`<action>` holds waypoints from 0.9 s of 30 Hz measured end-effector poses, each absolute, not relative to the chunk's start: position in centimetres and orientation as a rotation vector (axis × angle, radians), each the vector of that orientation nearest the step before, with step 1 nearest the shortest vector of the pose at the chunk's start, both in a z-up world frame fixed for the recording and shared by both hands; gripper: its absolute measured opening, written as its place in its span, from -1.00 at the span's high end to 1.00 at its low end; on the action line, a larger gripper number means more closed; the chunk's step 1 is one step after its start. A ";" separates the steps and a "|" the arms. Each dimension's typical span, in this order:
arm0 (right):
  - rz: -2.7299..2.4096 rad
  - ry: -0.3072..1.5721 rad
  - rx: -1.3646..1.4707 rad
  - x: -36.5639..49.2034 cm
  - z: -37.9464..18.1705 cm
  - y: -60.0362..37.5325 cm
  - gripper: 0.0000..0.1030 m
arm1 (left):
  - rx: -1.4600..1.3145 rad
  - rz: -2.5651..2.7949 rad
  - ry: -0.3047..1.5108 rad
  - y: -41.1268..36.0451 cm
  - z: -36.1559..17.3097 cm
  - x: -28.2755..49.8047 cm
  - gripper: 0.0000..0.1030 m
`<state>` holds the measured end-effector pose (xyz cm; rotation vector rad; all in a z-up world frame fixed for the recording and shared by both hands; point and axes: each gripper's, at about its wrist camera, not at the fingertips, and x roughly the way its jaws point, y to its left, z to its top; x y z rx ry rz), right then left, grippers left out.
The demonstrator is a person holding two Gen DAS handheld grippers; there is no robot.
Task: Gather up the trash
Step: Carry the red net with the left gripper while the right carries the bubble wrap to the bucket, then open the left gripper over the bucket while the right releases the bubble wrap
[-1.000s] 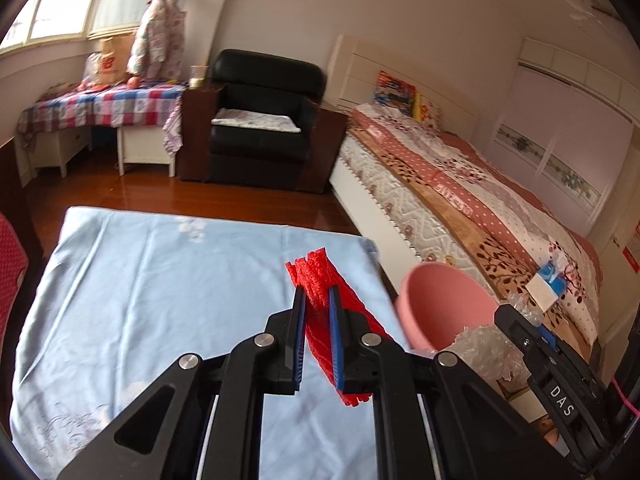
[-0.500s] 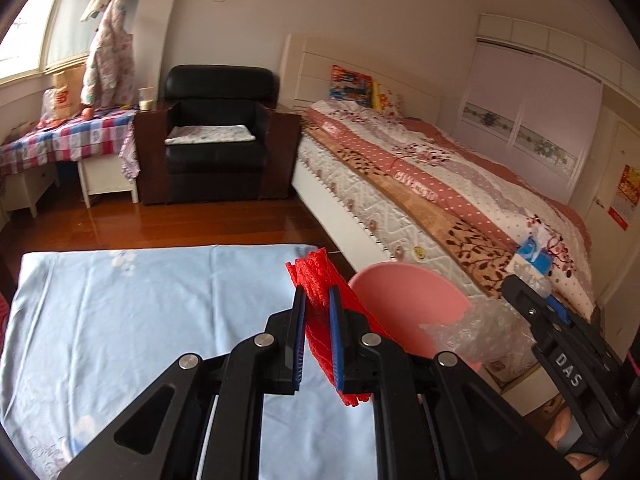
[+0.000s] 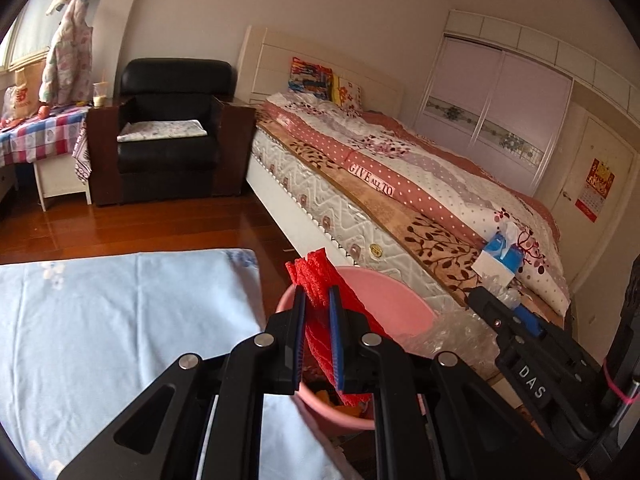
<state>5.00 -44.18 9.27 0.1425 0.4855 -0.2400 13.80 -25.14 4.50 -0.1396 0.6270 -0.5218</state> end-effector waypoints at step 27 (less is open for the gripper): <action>-0.236 0.585 0.193 6.9 4.1 -48.3 0.48 | -0.048 -0.526 0.741 -31.9 -1.4 15.7 0.72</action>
